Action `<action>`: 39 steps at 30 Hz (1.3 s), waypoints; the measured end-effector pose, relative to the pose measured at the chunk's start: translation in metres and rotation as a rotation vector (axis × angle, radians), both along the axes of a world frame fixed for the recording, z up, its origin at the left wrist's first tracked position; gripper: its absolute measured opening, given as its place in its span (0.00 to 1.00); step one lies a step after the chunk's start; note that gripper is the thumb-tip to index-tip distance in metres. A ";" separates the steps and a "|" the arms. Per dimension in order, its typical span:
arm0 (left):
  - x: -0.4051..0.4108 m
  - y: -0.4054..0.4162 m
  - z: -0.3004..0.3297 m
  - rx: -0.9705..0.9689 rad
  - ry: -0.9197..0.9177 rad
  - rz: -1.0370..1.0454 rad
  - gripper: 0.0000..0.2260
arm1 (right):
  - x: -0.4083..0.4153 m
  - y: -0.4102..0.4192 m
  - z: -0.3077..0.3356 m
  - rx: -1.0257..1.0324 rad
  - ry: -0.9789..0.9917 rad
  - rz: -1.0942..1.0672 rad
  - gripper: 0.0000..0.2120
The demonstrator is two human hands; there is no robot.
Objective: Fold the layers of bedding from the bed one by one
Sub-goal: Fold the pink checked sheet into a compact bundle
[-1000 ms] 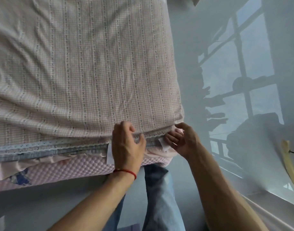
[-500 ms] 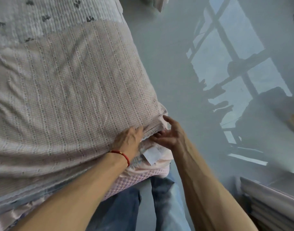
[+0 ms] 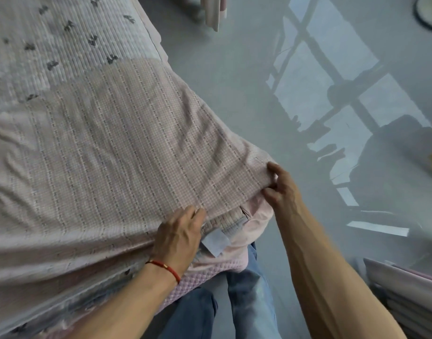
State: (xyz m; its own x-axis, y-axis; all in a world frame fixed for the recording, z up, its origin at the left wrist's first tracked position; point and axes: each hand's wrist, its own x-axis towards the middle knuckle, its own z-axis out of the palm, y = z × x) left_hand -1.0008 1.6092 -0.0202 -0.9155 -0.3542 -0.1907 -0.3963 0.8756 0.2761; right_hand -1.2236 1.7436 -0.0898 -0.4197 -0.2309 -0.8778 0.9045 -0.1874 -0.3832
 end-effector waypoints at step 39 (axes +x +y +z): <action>0.249 -0.116 -0.041 -0.066 -0.091 0.358 0.19 | 0.248 -0.105 0.006 0.156 2.061 1.574 0.02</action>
State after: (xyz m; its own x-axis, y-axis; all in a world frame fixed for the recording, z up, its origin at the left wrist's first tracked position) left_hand -0.7517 1.4930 -0.0614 -0.7122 -0.6629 -0.2310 -0.7005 0.6923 0.1731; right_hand -0.9760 1.6385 -0.0833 -0.0106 -0.9964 0.0840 -0.9092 -0.0253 -0.4157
